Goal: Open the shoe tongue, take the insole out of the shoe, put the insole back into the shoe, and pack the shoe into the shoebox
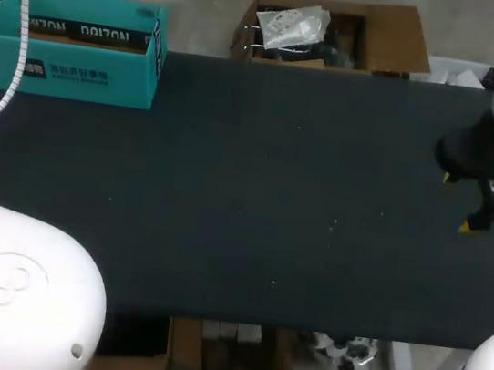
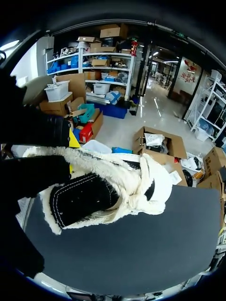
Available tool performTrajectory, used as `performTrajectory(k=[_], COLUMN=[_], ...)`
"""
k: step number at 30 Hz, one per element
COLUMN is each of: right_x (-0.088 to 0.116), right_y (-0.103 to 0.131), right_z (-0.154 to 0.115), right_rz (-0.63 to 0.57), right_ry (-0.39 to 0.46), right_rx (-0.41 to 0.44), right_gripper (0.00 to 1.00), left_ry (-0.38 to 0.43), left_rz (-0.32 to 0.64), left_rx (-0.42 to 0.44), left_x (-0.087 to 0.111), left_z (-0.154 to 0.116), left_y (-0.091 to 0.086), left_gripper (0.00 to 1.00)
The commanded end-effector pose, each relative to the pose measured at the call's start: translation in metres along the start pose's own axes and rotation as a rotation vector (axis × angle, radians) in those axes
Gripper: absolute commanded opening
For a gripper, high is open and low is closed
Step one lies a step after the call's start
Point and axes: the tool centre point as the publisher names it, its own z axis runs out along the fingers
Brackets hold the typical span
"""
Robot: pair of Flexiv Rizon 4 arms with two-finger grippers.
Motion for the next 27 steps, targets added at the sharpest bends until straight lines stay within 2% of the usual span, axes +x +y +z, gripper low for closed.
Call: performTrajectory(k=[1, 7, 12, 22, 27], right_x=[-0.001, -0.001, -0.001, -0.001, -0.001], right_y=[0.0, 0.0, 0.0, 0.0, 0.0], right_z=[-0.001, -0.001, -0.001, -0.001, -0.001], right_rz=[0.001, 0.001, 0.001, 0.001, 0.001], right_ry=[0.003, 0.003, 0.003, 0.003, 0.003], right_rx=[0.002, 0.002, 0.002, 0.002, 0.002], right_gripper=[1.0, 1.0, 1.0, 1.0, 1.0], left_ry=[0.018, 0.0, 0.019, 0.107, 0.147], left_rz=[-0.009, 0.0, -0.005, 0.021, 0.037], left_rx=[0.113, 0.056, 0.027, -0.008, -0.058], left_x=[-0.011, 0.001, 0.011, 0.032, 0.044], left_z=[0.023, 0.041, 0.061, 0.114, 0.144], left_y=[0.04, 0.085, 0.11, 0.126, 0.125], left_gripper=[0.0, 0.0, 0.0, 0.0, 0.0])
